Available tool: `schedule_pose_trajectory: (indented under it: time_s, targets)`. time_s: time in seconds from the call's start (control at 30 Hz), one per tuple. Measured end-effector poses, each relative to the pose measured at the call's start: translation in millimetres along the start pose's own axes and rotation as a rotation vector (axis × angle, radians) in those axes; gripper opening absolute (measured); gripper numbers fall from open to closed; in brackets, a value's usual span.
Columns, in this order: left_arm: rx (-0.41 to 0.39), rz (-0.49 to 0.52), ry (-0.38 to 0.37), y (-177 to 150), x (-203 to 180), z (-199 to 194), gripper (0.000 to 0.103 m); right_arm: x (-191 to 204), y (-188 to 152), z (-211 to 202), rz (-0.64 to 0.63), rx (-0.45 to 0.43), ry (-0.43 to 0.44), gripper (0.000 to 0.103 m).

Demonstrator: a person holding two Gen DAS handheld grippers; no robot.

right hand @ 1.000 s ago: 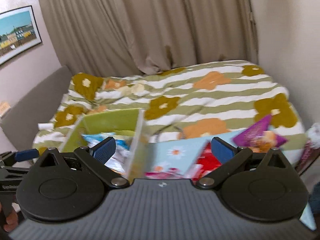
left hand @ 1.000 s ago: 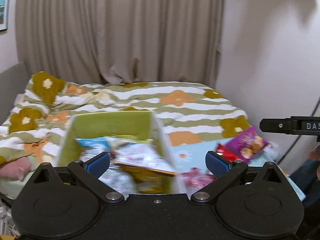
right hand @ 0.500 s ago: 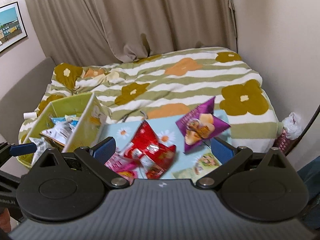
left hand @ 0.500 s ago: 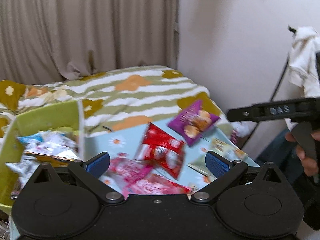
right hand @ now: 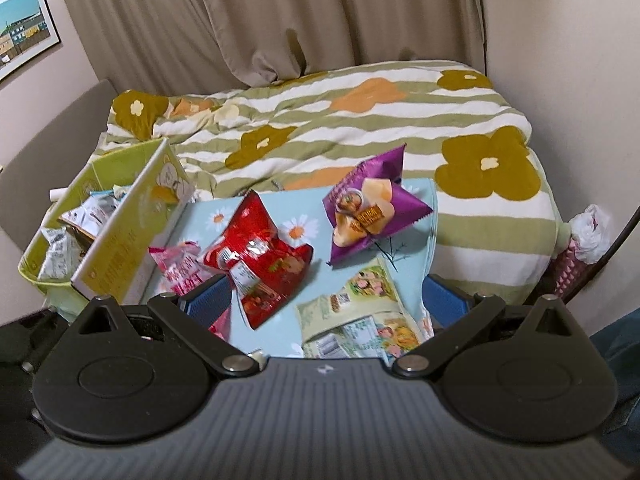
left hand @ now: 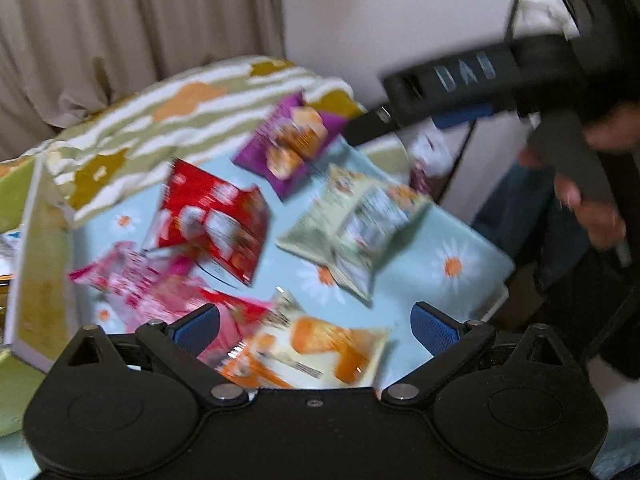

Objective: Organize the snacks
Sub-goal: 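Move both grippers back from the box to the snacks on the tray, then grasp the cream cake packet with the left gripper while the right grasps the green packet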

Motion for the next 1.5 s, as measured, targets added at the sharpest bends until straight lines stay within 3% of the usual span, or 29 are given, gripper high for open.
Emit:
schedule_pose_trajectory:
  time_s: [0.23,0.5,0.6,0.7,0.73,0.77,1.23,1.5]
  targets:
    - [0.084,0.103,0.005,-15,-22,32,0.102,-14,-11,11,-0.009,0.013,-0.009,0.103]
    - [0.121,0.156,0.057,-24,-26,61,0.101,-21,-20,38,-0.064,0.054,-0.021,0.103]
    - [0.14,0.167,0.08,-26,-26,72,0.098,-23,-28,49,-0.073,0.064,-0.023,0.103]
    - [0.148,0.166,0.116,-28,-23,79,0.085,-25,-33,58,-0.085,0.079,-0.02,0.103]
    - [0.157,0.16,0.12,-28,-21,81,0.076,-25,-34,61,-0.091,0.083,-0.021,0.103]
    - [0.169,0.147,0.12,-29,-18,84,0.073,-26,-34,63,-0.096,0.085,-0.022,0.103]
    - [0.16,0.001,0.087,-19,-4,71,0.064,-30,-37,93,-0.212,0.146,-0.022,0.103]
    - [0.149,-0.056,0.091,-20,-1,61,0.061,-35,-35,110,-0.183,0.192,0.019,0.103]
Point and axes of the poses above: each gripper's, at about its wrist camera, not at the fingertips, and z roughly the way its jaws point, x to its left, y to its top, the point moved 2 cm from there along z, roughly the way its jaws point, and after that the axes turned 11 degrees about y, right-handed, at the moved point
